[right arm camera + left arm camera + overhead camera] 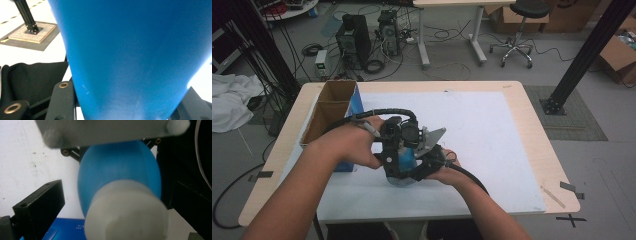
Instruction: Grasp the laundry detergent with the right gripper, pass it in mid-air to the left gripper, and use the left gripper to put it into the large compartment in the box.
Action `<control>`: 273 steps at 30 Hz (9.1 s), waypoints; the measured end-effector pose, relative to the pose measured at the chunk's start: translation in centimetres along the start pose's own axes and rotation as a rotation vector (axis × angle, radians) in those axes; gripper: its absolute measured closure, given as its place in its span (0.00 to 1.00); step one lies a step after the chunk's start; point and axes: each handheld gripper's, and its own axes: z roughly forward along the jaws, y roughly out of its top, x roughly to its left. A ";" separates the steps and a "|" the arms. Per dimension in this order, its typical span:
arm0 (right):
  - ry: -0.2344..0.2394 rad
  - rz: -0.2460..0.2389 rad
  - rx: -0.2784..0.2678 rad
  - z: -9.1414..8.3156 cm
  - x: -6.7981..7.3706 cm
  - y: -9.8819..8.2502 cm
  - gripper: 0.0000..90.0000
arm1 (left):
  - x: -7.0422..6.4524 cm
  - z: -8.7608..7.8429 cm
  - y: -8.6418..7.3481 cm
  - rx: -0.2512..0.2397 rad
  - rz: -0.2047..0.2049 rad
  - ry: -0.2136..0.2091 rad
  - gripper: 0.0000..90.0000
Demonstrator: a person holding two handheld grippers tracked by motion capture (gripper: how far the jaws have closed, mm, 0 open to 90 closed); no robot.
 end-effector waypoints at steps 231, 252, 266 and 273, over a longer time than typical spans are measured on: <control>0.032 -0.047 0.857 -11.9 -0.4 5.0 0.00 | 12.2 -9.4 -19.9 0.091 -1.555 -0.006 0.42; 0.033 -0.047 0.862 -11.5 -0.1 4.4 0.00 | 12.6 -1.7 -20.0 0.152 -1.529 -0.037 0.42; 0.026 -0.047 0.859 -11.6 -0.2 4.5 0.00 | 12.7 1.9 -20.1 0.168 -1.525 -0.050 0.42; 0.023 -0.040 0.855 -11.9 -0.3 4.3 0.00 | 12.9 3.3 -19.6 0.164 -1.521 -0.062 0.42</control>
